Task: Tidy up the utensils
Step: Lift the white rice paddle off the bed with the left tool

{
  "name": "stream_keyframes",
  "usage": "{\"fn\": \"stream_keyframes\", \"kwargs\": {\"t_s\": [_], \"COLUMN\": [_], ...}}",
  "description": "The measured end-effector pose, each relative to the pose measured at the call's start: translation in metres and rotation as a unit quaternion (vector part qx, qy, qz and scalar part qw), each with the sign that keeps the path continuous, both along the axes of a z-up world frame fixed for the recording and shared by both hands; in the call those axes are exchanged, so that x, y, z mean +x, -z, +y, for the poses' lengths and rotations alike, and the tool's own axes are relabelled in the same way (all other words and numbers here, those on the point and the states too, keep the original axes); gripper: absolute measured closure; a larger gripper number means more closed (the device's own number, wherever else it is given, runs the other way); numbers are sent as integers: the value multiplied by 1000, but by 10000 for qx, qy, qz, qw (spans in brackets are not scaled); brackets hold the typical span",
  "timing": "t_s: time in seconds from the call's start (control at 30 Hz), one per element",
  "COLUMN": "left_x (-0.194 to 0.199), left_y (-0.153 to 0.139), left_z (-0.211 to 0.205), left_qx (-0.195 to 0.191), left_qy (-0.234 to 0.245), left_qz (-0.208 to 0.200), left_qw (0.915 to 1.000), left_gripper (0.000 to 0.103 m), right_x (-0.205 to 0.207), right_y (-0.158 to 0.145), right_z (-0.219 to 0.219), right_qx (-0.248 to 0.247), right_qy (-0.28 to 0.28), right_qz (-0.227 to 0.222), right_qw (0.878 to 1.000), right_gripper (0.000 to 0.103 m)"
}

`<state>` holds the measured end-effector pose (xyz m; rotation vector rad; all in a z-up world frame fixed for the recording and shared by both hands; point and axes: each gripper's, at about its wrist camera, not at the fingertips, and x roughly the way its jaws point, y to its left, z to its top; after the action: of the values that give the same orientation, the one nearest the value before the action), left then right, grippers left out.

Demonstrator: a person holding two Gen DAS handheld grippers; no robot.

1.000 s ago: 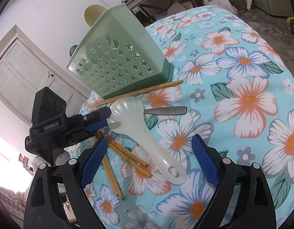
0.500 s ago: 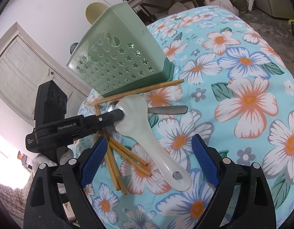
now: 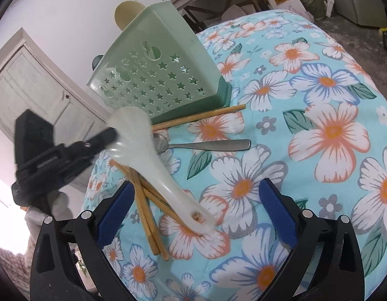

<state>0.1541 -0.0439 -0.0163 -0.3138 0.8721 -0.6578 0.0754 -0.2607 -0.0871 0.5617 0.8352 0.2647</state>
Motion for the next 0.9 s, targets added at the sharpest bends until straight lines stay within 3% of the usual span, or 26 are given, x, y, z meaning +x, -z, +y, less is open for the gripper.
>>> {"fn": "stream_keyframes", "kwargs": {"t_s": [0.27, 0.9], "left_x": [-24, -43], "left_y": [-26, -40], "left_z": [36, 98], "left_qx": [101, -200], "left_qy": [-413, -1088], "left_qz": [-586, -865], "left_qw": [9974, 9901], "left_gripper": [102, 102], "right_x": [-2, 7], "right_y": [-1, -2], "right_z": [4, 8], "right_qx": [-178, -295], "right_qy": [51, 64], "right_qz": [73, 236], "right_qw": [9998, 9993], "right_gripper": [8, 8]}}
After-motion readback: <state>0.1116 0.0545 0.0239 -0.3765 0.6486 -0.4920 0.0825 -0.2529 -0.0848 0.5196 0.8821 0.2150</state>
